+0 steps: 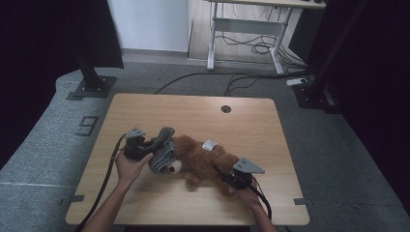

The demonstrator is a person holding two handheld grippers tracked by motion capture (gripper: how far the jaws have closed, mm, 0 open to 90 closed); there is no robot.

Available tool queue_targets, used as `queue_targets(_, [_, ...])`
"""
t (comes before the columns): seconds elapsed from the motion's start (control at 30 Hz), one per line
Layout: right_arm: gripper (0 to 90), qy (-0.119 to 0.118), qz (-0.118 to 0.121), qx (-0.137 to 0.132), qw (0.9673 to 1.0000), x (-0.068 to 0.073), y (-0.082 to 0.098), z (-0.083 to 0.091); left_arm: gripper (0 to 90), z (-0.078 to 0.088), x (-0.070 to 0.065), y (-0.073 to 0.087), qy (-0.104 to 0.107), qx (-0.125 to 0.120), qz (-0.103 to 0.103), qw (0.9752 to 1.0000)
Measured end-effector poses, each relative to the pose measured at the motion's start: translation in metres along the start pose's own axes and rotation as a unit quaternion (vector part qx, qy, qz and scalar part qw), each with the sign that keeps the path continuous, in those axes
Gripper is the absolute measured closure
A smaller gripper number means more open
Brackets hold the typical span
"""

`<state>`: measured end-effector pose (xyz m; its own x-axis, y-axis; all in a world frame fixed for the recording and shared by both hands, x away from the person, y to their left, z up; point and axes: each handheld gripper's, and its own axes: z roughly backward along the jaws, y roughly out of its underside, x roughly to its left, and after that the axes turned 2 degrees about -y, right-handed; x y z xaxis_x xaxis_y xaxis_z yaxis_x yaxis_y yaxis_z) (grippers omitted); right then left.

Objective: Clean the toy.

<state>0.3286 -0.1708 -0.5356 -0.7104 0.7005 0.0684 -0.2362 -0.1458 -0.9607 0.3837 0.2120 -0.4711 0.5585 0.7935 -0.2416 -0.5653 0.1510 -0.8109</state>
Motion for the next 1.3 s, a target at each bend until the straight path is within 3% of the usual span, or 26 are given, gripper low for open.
queue_targets(0.07, [63.3, 0.000, -0.001, 0.000, 1.0000, 0.000, 0.000, 0.000, 76.8, 0.002, 0.004, -0.001, -0.005, 0.004, 0.006, 1.0000])
queue_targets(0.13, [63.4, 0.000, -0.001, 0.001, 1.0000, 0.000, 0.000, 0.000, 77.0, 0.006, -0.003, -0.006, 0.006, -0.005, 0.002, 1.0000])
queue_targets(0.27, [63.3, 0.000, -0.003, 0.001, 1.0000, -0.001, 0.000, 0.000, 77.2, 0.005, -0.047, -0.025, 0.044, -0.019, -0.054, 0.9974])
queue_targets(0.33, [63.3, 0.000, -0.003, 0.001, 1.0000, -0.001, 0.000, 0.000, 77.1, -0.003, -0.072, -0.036, 0.069, -0.019, -0.078, 0.9944])
queue_targets(0.4, [63.3, 0.000, -0.003, 0.001, 1.0000, -0.001, 0.000, 0.001, 77.1, -0.015, -0.095, -0.046, 0.098, -0.016, -0.089, 0.9911])
queue_targets(0.5, [63.3, -0.001, -0.004, 0.001, 1.0000, -0.001, 0.000, 0.001, 77.1, -0.034, -0.128, -0.056, 0.122, -0.009, -0.109, 0.9865])
queue_targets(0.6, [63.3, -0.002, -0.005, 0.001, 1.0000, -0.002, 0.000, 0.001, 76.9, -0.057, -0.157, -0.056, 0.128, 0.008, -0.135, 0.9824])
queue_targets(0.67, [63.3, -0.002, -0.005, -0.001, 1.0000, -0.002, 0.001, 0.000, 76.9, -0.074, -0.166, -0.052, 0.131, 0.026, -0.138, 0.9813])
queue_targets(0.73, [63.3, -0.001, -0.004, -0.001, 1.0000, -0.002, 0.001, 0.000, 76.7, -0.090, -0.166, -0.046, 0.117, 0.047, -0.140, 0.9820])
queue_targets(0.77, [63.3, 0.001, -0.003, 0.002, 1.0000, -0.001, 0.001, 0.000, 76.7, -0.095, -0.163, -0.043, 0.120, 0.053, -0.134, 0.9823])
queue_targets(0.83, [63.3, 0.009, 0.005, 0.007, 0.9999, 0.000, 0.002, -0.001, 76.9, -0.096, -0.158, -0.043, 0.122, 0.057, -0.127, 0.9828])
queue_targets(0.93, [63.4, 0.009, 0.011, 0.003, 0.9999, 0.000, 0.002, -0.001, 77.0, -0.087, -0.154, -0.045, 0.086, 0.057, -0.147, 0.9837])
queue_targets(1.07, [63.4, 0.008, 0.012, 0.001, 0.9999, 0.001, 0.001, 0.000, 77.0, -0.075, -0.129, -0.046, 0.082, 0.051, -0.122, 0.9878])
queue_targets(1.3, [63.4, 0.005, 0.008, 0.000, 1.0000, -0.001, 0.001, 0.000, 76.9, -0.037, -0.080, -0.045, 0.026, 0.016, -0.092, 0.9953])
